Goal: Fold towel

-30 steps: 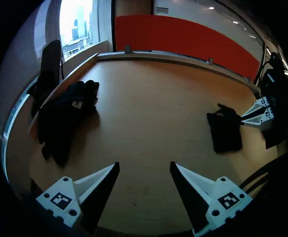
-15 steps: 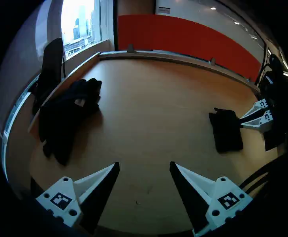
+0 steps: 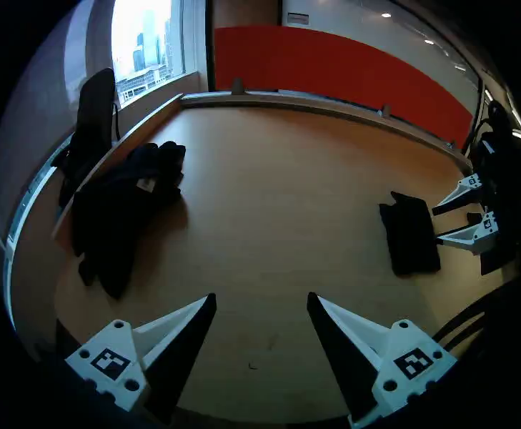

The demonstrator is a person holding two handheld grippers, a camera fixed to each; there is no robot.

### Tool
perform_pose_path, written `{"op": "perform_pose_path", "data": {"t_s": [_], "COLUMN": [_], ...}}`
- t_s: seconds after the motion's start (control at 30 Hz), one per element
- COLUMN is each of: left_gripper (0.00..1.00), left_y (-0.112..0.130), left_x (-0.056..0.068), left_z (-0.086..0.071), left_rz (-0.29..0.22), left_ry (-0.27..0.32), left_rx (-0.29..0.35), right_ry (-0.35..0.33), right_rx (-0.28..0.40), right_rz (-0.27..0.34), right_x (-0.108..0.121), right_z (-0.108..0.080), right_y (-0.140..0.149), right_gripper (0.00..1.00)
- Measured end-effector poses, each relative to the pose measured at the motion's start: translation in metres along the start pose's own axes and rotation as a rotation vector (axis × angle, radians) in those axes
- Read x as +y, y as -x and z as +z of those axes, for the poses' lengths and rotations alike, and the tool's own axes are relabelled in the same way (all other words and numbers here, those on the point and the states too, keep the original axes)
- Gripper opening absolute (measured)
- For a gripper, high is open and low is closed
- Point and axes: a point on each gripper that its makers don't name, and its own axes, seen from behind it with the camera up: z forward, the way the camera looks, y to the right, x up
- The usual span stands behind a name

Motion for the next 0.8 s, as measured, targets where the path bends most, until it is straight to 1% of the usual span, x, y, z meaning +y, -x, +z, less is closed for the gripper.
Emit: {"op": "perform_pose_path", "data": {"t_s": [0.13,0.37,0.6,0.8], "left_gripper": [0.94,0.94,0.94,0.94], "left_y": [-0.001,-0.001,-0.002,-0.003], "left_x": [0.000,0.002,0.003,0.005], "left_z": [0.000,0.000,0.000,0.000], "left_rz": [-0.002,-0.004,0.006,0.009], "left_ry": [0.000,0.002,0.004,0.007], "left_rx": [0.003,0.005,0.003,0.004], "right_ry": [0.009,0.026,0.044,0.058], "right_rx": [-0.007,-0.033,-0.065,-0.085], "right_rz": [0.015,0.055,0.092,0.117], "right_x": [0.001,0.000,-0.001,0.000], "right_z": [-0.001,-0.002,-0.007,-0.009], "right_y": [0.007,0.033,0.061,0.078], "right_gripper": [0.86,0.86,0.86,0.86]}}
